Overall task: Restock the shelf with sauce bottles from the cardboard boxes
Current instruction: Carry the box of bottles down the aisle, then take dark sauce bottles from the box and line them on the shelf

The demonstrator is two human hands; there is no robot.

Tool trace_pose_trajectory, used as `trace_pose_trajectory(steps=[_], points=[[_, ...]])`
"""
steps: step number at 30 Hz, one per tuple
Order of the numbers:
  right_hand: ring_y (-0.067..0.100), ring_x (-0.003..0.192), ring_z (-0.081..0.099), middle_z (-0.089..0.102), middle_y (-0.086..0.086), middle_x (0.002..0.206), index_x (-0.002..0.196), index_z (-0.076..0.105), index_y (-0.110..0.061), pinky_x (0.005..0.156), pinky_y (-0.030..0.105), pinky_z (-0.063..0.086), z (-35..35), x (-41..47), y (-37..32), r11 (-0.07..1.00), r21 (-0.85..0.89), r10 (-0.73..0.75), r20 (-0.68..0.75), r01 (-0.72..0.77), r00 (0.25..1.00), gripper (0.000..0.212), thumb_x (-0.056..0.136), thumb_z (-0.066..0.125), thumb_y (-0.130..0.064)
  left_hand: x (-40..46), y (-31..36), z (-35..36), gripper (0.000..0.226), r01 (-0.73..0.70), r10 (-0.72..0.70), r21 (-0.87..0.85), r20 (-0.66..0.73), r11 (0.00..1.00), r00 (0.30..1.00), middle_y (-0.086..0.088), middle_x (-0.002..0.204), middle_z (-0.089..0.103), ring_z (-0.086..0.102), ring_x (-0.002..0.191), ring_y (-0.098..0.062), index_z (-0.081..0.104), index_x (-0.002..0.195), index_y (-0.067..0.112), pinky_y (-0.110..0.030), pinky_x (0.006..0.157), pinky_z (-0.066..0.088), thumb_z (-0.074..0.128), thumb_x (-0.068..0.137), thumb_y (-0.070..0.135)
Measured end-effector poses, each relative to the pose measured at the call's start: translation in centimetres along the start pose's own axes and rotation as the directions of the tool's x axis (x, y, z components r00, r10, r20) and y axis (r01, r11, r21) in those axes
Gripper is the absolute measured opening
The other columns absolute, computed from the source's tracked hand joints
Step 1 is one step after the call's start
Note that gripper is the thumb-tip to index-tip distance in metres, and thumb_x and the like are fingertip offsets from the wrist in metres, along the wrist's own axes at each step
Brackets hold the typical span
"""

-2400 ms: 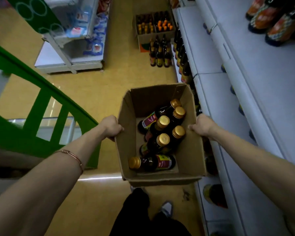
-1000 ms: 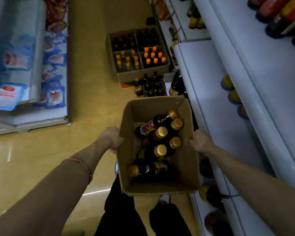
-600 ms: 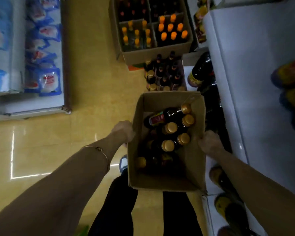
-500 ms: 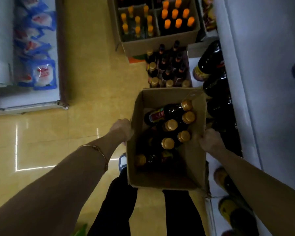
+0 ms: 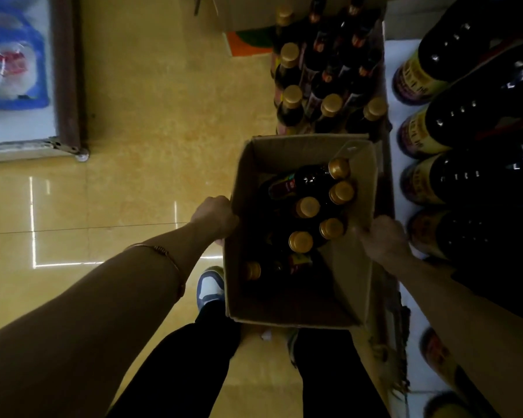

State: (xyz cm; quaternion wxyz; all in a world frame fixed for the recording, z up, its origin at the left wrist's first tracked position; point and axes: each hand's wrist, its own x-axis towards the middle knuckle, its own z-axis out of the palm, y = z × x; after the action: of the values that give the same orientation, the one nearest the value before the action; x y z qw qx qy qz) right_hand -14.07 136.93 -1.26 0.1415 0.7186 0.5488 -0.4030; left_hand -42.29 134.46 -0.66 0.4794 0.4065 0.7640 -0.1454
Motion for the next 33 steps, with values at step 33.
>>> trace_pose_trajectory(steps=[33], points=[[0.03, 0.137, 0.036, 0.031, 0.01, 0.151, 0.145, 0.04, -0.016, 0.104, 0.036, 0.037, 2.4, -3.6, -2.1, 0.957, 0.032, -0.29, 0.055, 0.288, 0.956, 0.055, 0.094, 0.059, -0.012, -4.2, 1.5, 4.4, 0.04, -0.288, 0.286, -0.081, -0.027, 0.954, 0.958, -0.01, 0.135, 0.052, 0.058, 0.111, -0.026, 0.053, 0.133, 0.014, -0.03, 0.088, 0.05, 0.049, 0.093, 0.006]])
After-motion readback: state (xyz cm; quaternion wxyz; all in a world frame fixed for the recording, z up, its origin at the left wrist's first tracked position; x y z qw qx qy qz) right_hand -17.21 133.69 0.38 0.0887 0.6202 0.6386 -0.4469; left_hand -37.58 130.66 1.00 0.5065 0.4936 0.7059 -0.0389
